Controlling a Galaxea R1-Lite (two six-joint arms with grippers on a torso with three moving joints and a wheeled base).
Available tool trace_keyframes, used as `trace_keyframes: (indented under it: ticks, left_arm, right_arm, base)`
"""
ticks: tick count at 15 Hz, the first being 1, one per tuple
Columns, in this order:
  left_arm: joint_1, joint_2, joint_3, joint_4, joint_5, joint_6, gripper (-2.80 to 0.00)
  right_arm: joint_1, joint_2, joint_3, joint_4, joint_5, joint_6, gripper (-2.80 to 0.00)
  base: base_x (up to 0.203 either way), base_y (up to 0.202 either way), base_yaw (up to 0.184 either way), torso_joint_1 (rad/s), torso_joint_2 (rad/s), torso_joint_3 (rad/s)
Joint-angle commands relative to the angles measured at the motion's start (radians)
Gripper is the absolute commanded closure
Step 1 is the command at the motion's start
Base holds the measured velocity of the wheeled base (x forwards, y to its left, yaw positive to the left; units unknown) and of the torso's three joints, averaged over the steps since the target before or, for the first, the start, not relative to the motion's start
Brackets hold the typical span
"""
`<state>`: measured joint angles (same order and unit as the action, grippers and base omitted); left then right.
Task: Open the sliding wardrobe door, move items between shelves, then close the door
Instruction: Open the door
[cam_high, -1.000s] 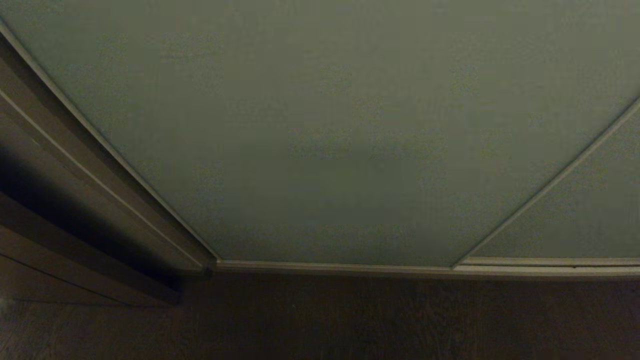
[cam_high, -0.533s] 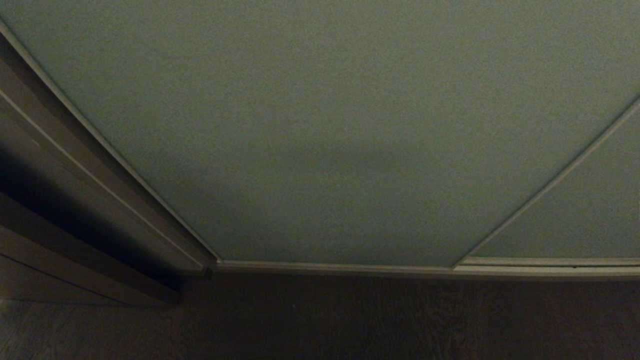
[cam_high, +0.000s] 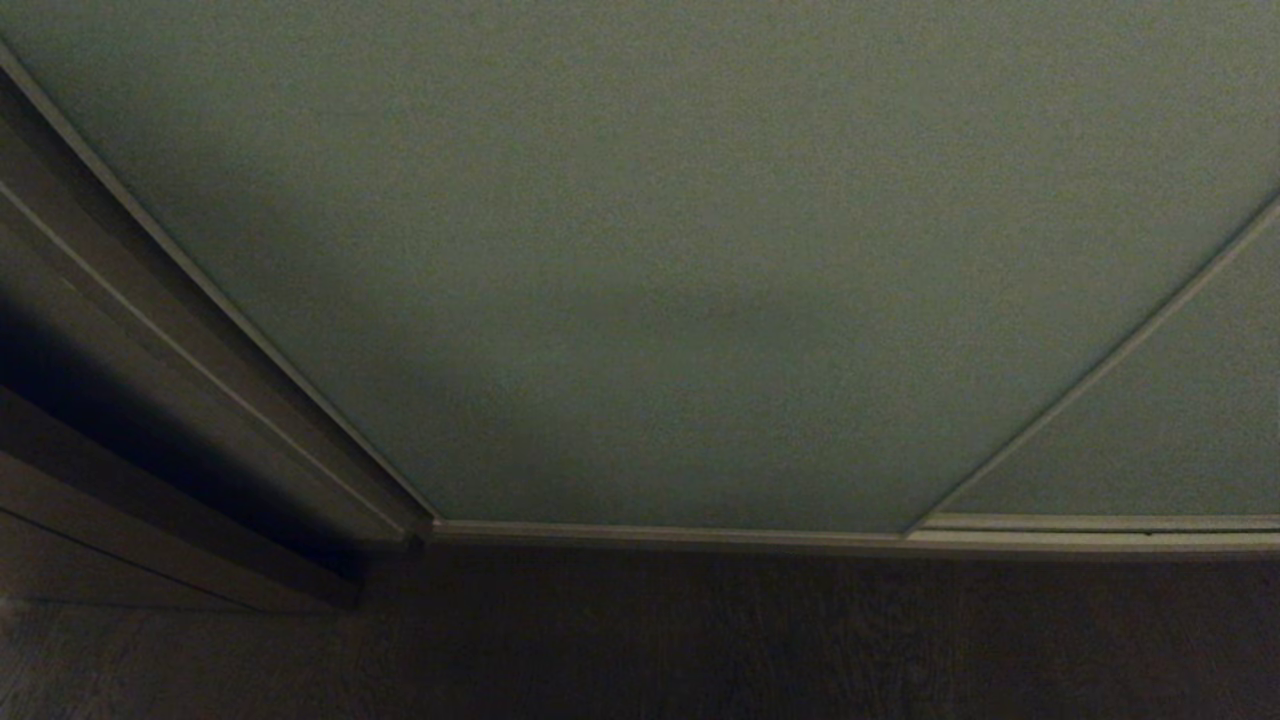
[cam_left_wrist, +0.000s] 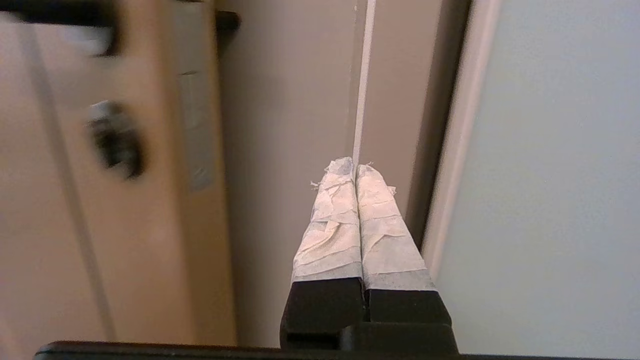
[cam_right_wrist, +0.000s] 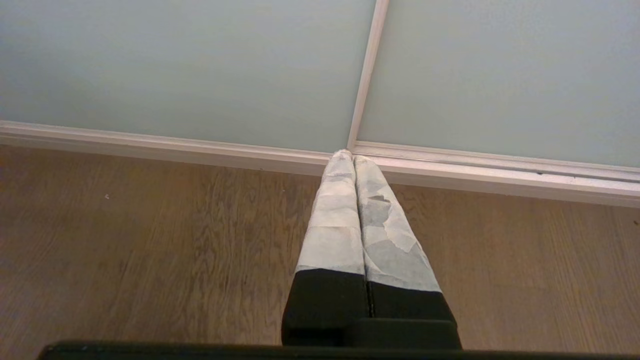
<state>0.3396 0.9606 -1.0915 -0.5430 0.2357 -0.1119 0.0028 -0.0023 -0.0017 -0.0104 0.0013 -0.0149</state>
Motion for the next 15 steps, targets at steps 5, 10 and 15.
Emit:
trace_keyframes:
  ticks: [5,10,15]
  left_arm:
    - [0.038,0.209,-0.183,0.083,-0.137,-0.022,0.0]
    - [0.036,0.242,-0.23,0.107,-0.192,-0.022,0.0]
    - [0.037,0.297,-0.286,0.108,-0.222,-0.023,0.0]
  right_arm:
    - [0.0,0.001,0.0,0.0,0.0,0.0,0.0]
    - [0.0,0.001,0.0,0.0,0.0,0.0,0.0]
    - [0.0,0.001,0.0,0.0,0.0,0.0,0.0]
  base:
    - [0.0,0.0,0.0,0.0,0.0,0.0]
    - [0.0,0.0,0.0,0.0,0.0,0.0]
    - [0.0,0.0,0.0,0.0,0.0,0.0]
